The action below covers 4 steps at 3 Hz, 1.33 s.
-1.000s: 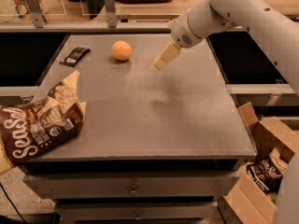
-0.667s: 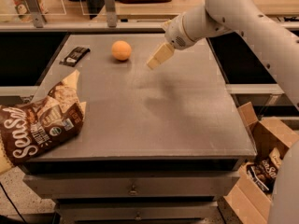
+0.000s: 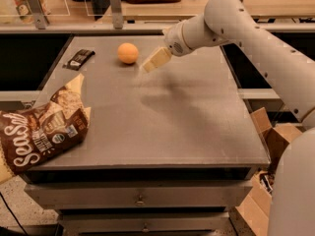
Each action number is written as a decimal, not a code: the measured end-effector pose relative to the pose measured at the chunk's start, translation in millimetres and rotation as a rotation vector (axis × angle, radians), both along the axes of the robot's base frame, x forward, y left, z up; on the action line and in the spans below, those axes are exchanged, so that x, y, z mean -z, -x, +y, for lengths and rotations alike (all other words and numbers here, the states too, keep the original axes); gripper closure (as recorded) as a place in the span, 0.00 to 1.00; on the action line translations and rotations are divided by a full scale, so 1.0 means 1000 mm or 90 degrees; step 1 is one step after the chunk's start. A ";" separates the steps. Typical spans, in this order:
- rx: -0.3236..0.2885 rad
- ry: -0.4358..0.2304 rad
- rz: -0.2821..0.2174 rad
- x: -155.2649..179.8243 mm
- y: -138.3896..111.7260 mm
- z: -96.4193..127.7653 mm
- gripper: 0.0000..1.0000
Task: Move orange near brown chip bag
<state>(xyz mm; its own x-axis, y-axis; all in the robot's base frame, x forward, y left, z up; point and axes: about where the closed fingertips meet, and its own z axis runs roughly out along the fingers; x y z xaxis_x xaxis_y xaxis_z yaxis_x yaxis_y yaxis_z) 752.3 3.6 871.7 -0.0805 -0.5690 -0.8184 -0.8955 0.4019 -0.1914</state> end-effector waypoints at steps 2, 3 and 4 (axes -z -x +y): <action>0.006 -0.023 0.007 0.019 -0.022 0.036 0.00; -0.004 -0.026 0.005 0.024 -0.028 0.049 0.00; -0.015 -0.028 0.000 0.025 -0.032 0.059 0.00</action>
Offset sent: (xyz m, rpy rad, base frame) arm 0.0345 0.0499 -0.0252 0.0487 0.0019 -0.0160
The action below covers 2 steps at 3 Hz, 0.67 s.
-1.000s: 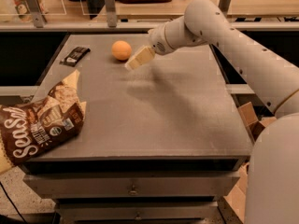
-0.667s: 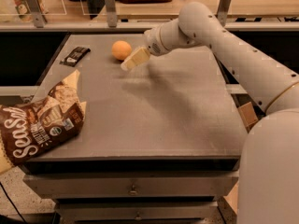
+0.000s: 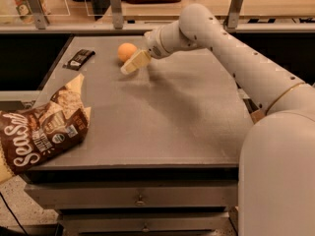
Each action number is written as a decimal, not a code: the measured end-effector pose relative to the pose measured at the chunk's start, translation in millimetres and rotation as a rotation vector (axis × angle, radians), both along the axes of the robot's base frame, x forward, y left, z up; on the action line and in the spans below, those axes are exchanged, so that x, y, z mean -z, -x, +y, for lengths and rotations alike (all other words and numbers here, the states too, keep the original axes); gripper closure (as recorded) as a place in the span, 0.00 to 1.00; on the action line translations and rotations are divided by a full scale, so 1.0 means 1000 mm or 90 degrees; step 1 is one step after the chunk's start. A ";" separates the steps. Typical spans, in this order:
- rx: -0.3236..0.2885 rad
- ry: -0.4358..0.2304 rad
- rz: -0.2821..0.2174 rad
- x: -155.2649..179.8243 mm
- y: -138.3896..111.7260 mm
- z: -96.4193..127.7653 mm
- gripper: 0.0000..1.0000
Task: Move orange near brown chip bag
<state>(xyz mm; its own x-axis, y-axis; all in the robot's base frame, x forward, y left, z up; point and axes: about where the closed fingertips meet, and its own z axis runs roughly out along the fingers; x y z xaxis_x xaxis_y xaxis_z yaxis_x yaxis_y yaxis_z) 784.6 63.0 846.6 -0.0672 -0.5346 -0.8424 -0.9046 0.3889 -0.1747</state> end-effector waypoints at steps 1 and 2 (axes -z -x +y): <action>-0.008 -0.001 -0.002 0.000 -0.002 0.006 0.00; -0.024 -0.001 -0.002 0.002 -0.008 0.015 0.00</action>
Offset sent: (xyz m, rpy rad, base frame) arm 0.0098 0.0094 0.0044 0.0039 -0.0121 0.0323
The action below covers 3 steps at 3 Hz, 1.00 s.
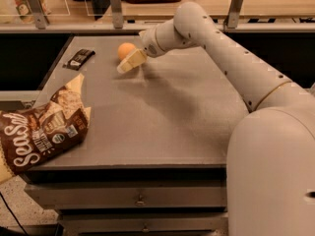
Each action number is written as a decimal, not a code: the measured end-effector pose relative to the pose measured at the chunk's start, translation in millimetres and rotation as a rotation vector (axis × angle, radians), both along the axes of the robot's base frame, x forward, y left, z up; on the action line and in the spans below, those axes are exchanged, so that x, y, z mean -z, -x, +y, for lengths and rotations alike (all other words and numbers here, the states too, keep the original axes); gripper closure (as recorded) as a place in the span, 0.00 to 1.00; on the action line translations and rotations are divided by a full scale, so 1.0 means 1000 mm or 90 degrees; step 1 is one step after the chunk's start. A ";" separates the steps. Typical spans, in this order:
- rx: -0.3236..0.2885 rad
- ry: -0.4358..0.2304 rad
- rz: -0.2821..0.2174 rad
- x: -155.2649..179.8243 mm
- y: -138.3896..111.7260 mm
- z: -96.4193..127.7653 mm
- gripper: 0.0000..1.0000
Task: Move orange near brown chip bag
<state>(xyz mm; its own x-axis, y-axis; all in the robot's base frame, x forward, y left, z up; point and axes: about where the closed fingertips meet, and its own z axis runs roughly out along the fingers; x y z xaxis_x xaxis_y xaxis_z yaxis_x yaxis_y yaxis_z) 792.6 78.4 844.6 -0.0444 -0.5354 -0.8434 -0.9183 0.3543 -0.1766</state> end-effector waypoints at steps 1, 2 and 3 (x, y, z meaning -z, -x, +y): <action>-0.005 0.000 0.000 0.002 -0.003 0.005 0.00; -0.009 0.000 -0.002 0.004 -0.003 0.007 0.17; -0.011 -0.004 -0.002 0.004 -0.002 0.007 0.41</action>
Offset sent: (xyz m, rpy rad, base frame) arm 0.0051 0.0028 -0.0013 -0.0007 -0.0135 0.0116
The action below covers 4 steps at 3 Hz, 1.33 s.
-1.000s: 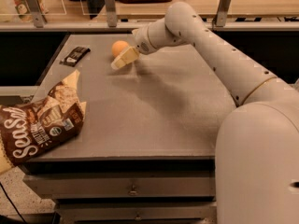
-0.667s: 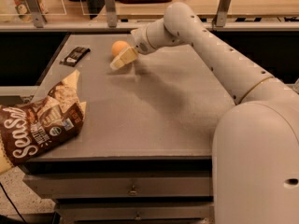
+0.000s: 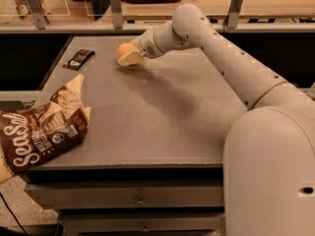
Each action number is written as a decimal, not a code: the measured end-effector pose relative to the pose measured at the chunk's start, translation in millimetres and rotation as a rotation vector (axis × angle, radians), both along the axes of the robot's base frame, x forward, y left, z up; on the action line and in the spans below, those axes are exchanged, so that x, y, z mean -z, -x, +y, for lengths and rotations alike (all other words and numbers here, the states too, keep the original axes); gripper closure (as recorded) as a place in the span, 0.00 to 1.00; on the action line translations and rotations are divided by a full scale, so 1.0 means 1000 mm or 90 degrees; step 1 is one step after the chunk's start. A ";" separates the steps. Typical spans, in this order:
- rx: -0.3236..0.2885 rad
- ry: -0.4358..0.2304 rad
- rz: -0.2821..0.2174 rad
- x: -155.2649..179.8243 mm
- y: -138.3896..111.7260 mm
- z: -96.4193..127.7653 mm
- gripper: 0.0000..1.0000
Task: Move orange near brown chip bag
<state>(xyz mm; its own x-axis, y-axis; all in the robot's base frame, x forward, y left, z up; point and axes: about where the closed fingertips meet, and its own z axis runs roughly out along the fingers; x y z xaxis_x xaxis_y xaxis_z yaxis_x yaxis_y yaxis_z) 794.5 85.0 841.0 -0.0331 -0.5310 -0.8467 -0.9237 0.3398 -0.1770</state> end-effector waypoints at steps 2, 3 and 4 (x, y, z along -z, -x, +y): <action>-0.030 -0.005 0.008 -0.012 0.017 -0.005 0.86; -0.076 -0.004 0.007 -0.032 0.058 -0.015 1.00; -0.129 0.010 0.009 -0.038 0.111 -0.022 1.00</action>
Offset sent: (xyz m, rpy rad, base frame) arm -0.0345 -0.0181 0.0323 0.0137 0.0151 0.0866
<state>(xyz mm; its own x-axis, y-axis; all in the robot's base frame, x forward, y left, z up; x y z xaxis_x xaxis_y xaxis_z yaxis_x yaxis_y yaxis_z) 683.9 63.3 878.8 0.0644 -0.5414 -0.8383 -0.9754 0.1432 -0.1675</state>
